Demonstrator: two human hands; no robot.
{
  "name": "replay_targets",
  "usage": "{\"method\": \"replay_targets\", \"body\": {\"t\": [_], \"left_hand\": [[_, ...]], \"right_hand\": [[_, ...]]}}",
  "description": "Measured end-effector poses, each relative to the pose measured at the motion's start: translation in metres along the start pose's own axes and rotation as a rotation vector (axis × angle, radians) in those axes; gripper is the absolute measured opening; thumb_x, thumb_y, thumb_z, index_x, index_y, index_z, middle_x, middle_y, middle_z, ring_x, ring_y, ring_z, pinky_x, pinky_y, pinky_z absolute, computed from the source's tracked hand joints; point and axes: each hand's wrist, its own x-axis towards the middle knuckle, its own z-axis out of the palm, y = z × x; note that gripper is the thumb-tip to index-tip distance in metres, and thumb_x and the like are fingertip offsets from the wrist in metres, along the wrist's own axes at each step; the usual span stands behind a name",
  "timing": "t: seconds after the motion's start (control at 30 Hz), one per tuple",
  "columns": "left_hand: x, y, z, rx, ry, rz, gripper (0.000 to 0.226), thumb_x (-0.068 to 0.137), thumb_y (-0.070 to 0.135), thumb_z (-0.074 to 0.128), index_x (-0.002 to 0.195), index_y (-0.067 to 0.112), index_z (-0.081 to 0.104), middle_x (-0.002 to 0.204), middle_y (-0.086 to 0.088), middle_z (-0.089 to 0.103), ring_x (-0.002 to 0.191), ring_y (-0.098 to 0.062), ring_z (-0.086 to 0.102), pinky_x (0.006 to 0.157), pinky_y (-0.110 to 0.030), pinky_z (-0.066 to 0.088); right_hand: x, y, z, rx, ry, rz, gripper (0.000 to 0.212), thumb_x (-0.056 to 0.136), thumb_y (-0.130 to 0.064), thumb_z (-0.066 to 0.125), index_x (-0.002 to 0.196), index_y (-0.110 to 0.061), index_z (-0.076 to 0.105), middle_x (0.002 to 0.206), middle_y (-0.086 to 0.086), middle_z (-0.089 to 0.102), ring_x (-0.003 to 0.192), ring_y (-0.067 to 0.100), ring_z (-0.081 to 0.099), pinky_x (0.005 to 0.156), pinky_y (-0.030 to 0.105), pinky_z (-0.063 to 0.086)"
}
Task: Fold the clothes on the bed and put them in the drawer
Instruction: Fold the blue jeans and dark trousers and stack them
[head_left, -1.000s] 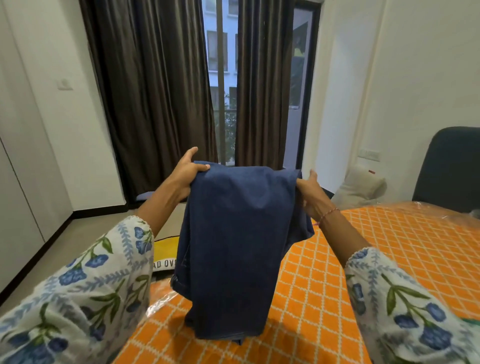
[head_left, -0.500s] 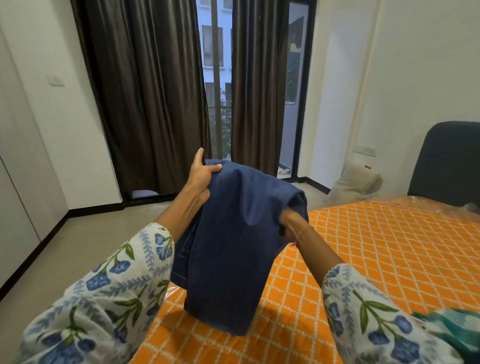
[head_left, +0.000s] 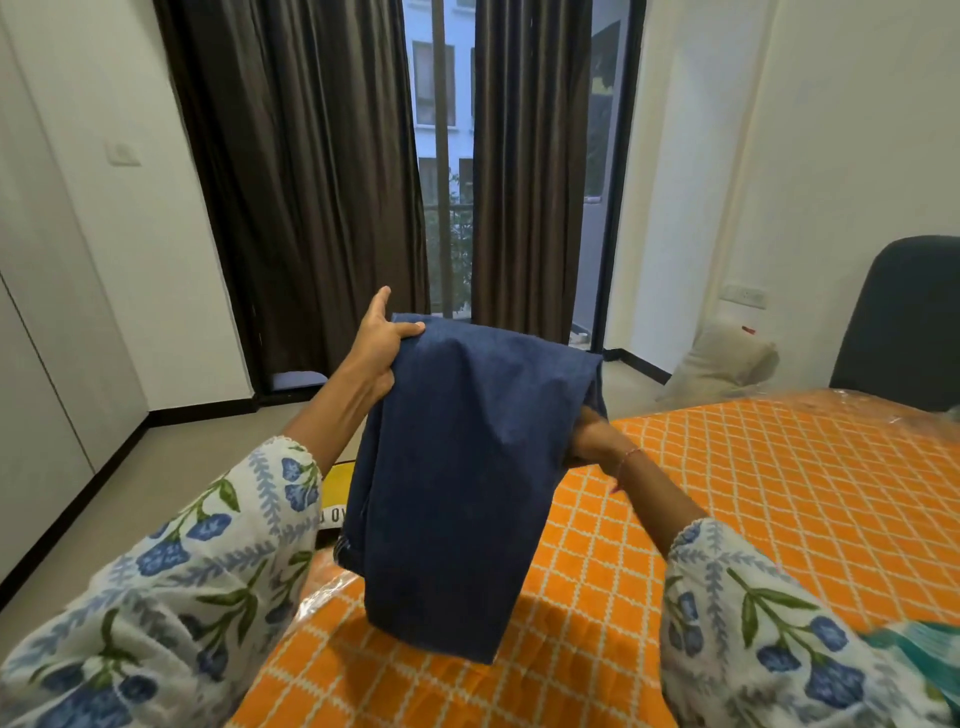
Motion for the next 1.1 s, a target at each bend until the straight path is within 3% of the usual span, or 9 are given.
{"method": "replay_targets", "body": {"t": [0.13,0.23,0.37,0.43,0.5,0.63,0.73,0.93,1.1], "left_hand": [[0.006,-0.001,-0.016,-0.026,0.059,-0.005,0.071,0.092,0.000,0.053,0.151,0.022,0.019,0.156,-0.010,0.019,0.132,-0.029,0.040,0.092,-0.033,0.047],[0.005,0.004,-0.011,-0.043,0.028,0.008,0.069,0.092,-0.001,0.052,0.150,0.022,0.022,0.155,-0.009,0.022,0.130,-0.028,0.042,0.087,-0.029,0.049],[0.004,0.006,-0.015,-0.023,0.020,0.038,0.065,0.092,0.000,0.052,0.148,0.021,0.028,0.153,-0.009,0.027,0.117,-0.019,0.048,0.074,-0.020,0.049],[0.004,0.007,-0.018,0.002,0.019,0.043,0.061,0.092,0.001,0.053,0.147,0.020,0.032,0.144,-0.006,0.039,0.104,-0.012,0.051,0.072,-0.019,0.048],[0.006,0.011,-0.024,0.065,-0.017,0.041,0.059,0.092,0.005,0.054,0.146,0.020,0.035,0.129,0.001,0.049,0.094,-0.008,0.054,0.076,-0.020,0.048],[0.019,0.041,-0.040,0.294,-0.093,-0.007,0.065,0.091,0.009,0.058,0.148,0.024,0.029,0.148,-0.009,0.037,0.126,-0.026,0.045,0.100,-0.038,0.042],[0.025,0.064,-0.037,0.217,-0.025,-0.067,0.064,0.088,0.008,0.061,0.145,0.014,0.032,0.145,-0.012,0.040,0.119,-0.023,0.048,0.090,-0.033,0.045],[0.032,0.086,-0.028,0.064,-0.104,-0.043,0.073,0.090,0.001,0.054,0.151,0.021,0.019,0.147,-0.013,0.036,0.105,-0.020,0.056,0.072,-0.032,0.050],[0.029,0.090,-0.012,0.413,-0.080,-0.048,0.071,0.090,0.007,0.059,0.149,0.013,0.022,0.147,-0.015,0.035,0.108,-0.019,0.051,0.078,-0.028,0.047]], "right_hand": [[-0.005,0.008,-0.035,0.001,0.211,0.015,0.013,0.081,0.009,0.058,0.092,0.005,0.064,0.086,0.017,0.064,0.081,0.033,0.063,0.078,0.048,0.056],[-0.015,-0.008,-0.029,0.450,0.133,0.058,0.021,0.091,0.003,0.043,0.089,0.003,0.064,0.082,0.013,0.059,0.077,0.024,0.056,0.069,0.032,0.051],[-0.010,-0.039,-0.044,1.138,0.061,0.103,0.042,0.098,-0.035,0.033,0.091,-0.006,0.064,0.079,0.006,0.069,0.077,0.019,0.059,0.074,0.032,0.045],[-0.009,-0.055,-0.051,1.031,0.004,0.100,0.049,0.097,-0.048,0.038,0.105,-0.007,0.063,0.091,0.005,0.068,0.089,0.021,0.063,0.076,0.032,0.048],[-0.004,-0.070,-0.055,0.922,0.010,0.114,0.038,0.095,-0.032,0.053,0.118,-0.002,0.058,0.104,0.008,0.064,0.108,0.028,0.059,0.070,0.031,0.048],[0.003,-0.090,-0.072,0.922,0.069,0.078,0.031,0.094,-0.015,0.055,0.120,0.004,0.056,0.102,0.010,0.064,0.092,0.021,0.060,0.070,0.028,0.050],[0.001,-0.111,-0.083,0.911,0.117,0.064,0.018,0.094,-0.020,0.056,0.103,-0.005,0.060,0.086,0.006,0.063,0.077,0.017,0.059,0.065,0.026,0.048],[0.002,-0.117,-0.113,1.053,0.099,-0.071,0.022,0.098,-0.020,0.048,0.115,-0.008,0.058,0.094,0.006,0.066,0.087,0.019,0.063,0.064,0.029,0.054],[-0.004,-0.117,-0.119,0.740,0.151,-0.036,0.031,0.099,-0.021,0.047,0.125,-0.005,0.055,0.096,0.006,0.062,0.089,0.020,0.060,0.066,0.027,0.050]]}}
